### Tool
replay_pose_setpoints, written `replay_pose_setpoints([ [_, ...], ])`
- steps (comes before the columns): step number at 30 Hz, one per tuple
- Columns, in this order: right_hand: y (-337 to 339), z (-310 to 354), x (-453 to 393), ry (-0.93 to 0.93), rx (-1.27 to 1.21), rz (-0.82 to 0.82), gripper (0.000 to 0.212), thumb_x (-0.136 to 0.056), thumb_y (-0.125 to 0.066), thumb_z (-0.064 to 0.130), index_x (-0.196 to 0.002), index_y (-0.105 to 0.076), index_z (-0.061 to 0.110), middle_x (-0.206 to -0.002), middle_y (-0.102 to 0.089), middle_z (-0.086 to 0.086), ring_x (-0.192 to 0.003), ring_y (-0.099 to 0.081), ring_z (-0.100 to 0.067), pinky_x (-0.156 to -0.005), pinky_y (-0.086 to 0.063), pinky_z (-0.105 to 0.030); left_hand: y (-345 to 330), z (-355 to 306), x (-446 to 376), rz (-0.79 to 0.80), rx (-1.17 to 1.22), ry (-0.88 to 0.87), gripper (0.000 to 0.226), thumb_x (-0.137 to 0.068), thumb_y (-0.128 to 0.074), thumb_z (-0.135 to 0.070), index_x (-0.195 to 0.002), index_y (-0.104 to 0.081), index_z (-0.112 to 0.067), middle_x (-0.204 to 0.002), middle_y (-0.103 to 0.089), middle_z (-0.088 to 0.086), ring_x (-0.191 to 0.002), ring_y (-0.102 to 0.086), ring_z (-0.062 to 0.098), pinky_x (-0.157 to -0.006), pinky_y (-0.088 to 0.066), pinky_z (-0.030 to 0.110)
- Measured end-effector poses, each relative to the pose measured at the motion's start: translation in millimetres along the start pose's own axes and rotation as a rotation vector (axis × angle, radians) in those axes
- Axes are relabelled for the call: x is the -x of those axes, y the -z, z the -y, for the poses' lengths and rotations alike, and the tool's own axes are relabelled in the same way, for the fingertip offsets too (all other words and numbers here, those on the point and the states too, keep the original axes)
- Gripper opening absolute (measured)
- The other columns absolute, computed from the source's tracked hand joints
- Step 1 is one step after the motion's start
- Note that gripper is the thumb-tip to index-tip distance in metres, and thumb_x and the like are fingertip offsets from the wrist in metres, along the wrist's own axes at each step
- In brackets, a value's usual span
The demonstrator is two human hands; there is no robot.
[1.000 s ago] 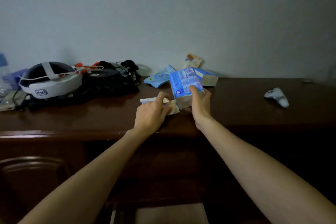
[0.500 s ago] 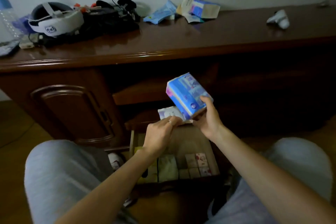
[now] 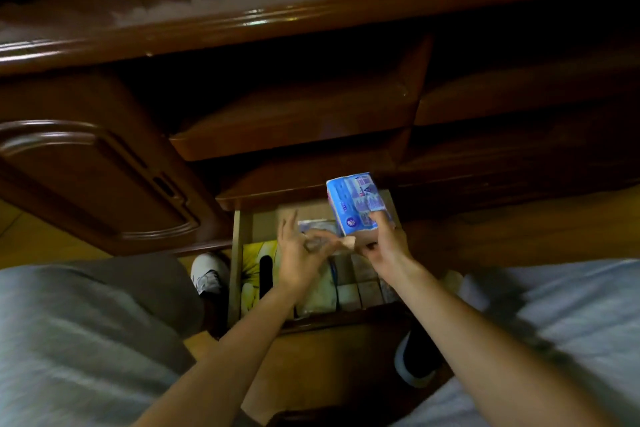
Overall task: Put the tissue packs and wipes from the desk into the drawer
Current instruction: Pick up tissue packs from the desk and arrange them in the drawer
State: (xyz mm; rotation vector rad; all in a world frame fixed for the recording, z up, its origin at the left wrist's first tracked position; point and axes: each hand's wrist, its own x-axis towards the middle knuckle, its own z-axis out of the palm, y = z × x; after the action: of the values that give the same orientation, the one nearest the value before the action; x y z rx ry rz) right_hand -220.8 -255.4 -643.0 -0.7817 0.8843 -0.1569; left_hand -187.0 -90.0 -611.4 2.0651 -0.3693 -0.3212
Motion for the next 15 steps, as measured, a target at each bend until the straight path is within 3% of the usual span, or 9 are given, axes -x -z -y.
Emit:
replay_pose_setpoints([
  [2, 2.3, -7.6, -4.9, -0.021, 0.013, -0.021, 0.020, -0.096, -0.064, 0.029, -0.115, -0.059, 0.025, -0.092, -0.079, -0.003, -0.083, -0.077, -0.020, -0.063, -0.059, -0.039, -0.6, 3.5, -3.5, 0.071, 0.509, 0.318, 0.044, -0.084, -0.078, -0.019, -0.122, -0.062, -0.003, -0.129, -0.065, 0.007, -0.119, -0.062, 0.013, -0.114, -0.037, 0.049],
  [5, 8.3, -14.2, -9.0, -0.060, 0.056, -0.018, 0.025, -0.097, -0.063, 0.034, -0.120, -0.059, 0.026, -0.107, -0.075, -0.006, -0.088, -0.076, -0.021, -0.063, -0.058, -0.036, -1.7, 11.8, -15.0, 0.033, 0.864, 0.624, 0.042, -0.091, -0.071, -0.024, -0.125, -0.056, -0.005, -0.119, -0.068, 0.021, -0.107, -0.068, 0.037, -0.096, -0.052, 0.056],
  [7, 11.7, -16.4, -10.4, -0.089, 0.081, 0.028, 0.029, -0.097, -0.063, 0.036, -0.122, -0.059, 0.025, -0.110, -0.075, -0.008, -0.090, -0.076, -0.021, -0.064, -0.059, -0.037, -3.7, 20.5, -24.7, -0.001, 0.763, 0.690, 0.036, -0.089, -0.071, -0.009, -0.122, -0.056, -0.013, -0.114, -0.068, 0.019, -0.099, -0.069, 0.036, -0.090, -0.056, 0.054],
  [9, 12.4, -17.7, -11.5, -0.085, 0.132, 0.038, 0.035, -0.096, -0.062, 0.037, -0.127, -0.057, 0.023, -0.109, -0.076, -0.006, -0.093, -0.076, -0.019, -0.067, -0.060, -0.037, -6.6, 32.2, -32.9, 0.046, 0.607, 0.644, 0.043, -0.086, -0.068, 0.006, -0.122, -0.061, -0.016, -0.120, -0.065, 0.019, -0.098, -0.069, 0.034, -0.079, -0.060, 0.051],
  [12, 15.3, -15.4, -14.6, 0.007, 0.185, -0.092, 0.042, -0.092, -0.067, 0.039, -0.129, -0.054, 0.023, -0.097, -0.077, -0.001, -0.081, -0.077, -0.015, -0.068, -0.061, -0.039, -4.6, 49.5, -45.2, -0.030, 0.631, 0.632, 0.046, -0.086, -0.065, 0.009, -0.121, -0.064, -0.021, -0.119, -0.064, 0.011, -0.098, -0.067, 0.032, -0.057, -0.061, 0.039],
  [15, 25.1, -7.3, -16.5, 0.106, 0.119, -0.257, 0.057, -0.088, -0.072, 0.036, -0.134, -0.046, 0.016, -0.108, -0.072, -0.008, -0.079, -0.076, -0.016, -0.062, -0.061, -0.035, -4.0, 61.6, -59.2, -0.144, 0.652, 0.666, 0.045, -0.089, -0.064, 0.005, -0.126, -0.061, -0.019, -0.117, -0.064, 0.009, -0.102, -0.065, 0.033, -0.057, -0.060, 0.039],
])
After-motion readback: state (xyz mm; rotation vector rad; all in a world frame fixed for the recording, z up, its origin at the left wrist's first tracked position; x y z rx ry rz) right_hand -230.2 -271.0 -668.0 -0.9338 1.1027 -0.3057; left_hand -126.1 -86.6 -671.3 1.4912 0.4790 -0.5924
